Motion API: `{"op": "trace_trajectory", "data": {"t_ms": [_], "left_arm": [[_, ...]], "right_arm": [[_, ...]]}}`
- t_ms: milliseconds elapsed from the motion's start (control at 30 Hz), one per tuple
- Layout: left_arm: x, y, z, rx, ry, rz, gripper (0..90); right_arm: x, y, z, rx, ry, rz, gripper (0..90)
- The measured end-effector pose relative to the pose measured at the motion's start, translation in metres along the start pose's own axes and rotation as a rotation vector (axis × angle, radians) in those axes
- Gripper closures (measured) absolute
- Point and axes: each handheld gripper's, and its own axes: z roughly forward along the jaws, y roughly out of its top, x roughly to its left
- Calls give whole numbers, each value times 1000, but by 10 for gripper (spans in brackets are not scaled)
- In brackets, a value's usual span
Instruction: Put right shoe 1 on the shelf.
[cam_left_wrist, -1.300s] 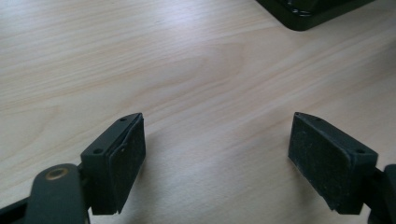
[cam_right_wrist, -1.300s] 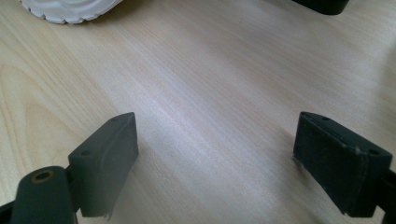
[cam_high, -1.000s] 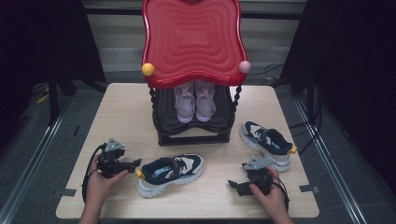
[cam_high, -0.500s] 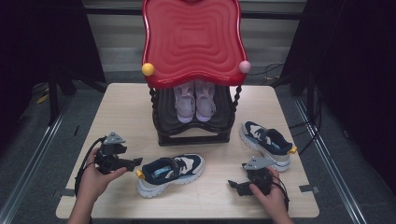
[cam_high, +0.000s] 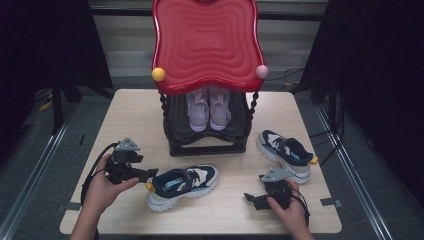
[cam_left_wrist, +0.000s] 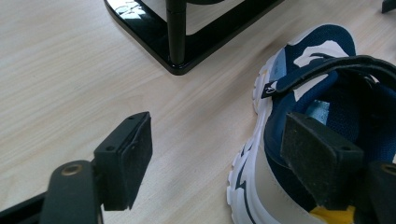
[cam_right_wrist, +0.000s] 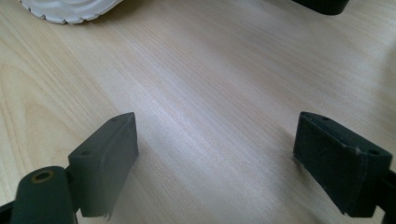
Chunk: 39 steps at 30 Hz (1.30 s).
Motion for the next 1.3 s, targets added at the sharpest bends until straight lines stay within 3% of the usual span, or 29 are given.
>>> {"op": "trace_trajectory", "data": {"t_ms": [100, 300, 433, 567, 700, 800, 967, 1200, 1300], "left_arm": [[1, 1, -2, -16, -6, -14, 263], [-5, 6, -12, -42, -18, 3, 262], [-11, 5, -8, -44, -55, 17, 285], [-15, 3, 5, 0, -99, 38, 328], [-18, 1, 17, 19, -159, 17, 407], [-22, 3, 24, 43, -172, 31, 472], [-27, 4, 34, 64, -183, 48, 562], [-26, 4, 36, 42, -162, 53, 692], [-29, 5, 37, 30, -153, 86, 722]], "right_arm": [[0, 0, 0, 0, 0, 0, 133], [0, 0, 0, -2, 0, -2, 133], [0, 0, 0, -2, 0, -2, 133], [0, 0, 0, -2, 0, -2, 133], [0, 0, 0, -1, 0, -2, 133], [0, 0, 0, -2, 0, -2, 133], [0, 0, 0, -2, 1, -2, 133], [0, 0, 0, -2, 0, -2, 133], [0, 0, 0, -2, 0, -2, 133]]}}
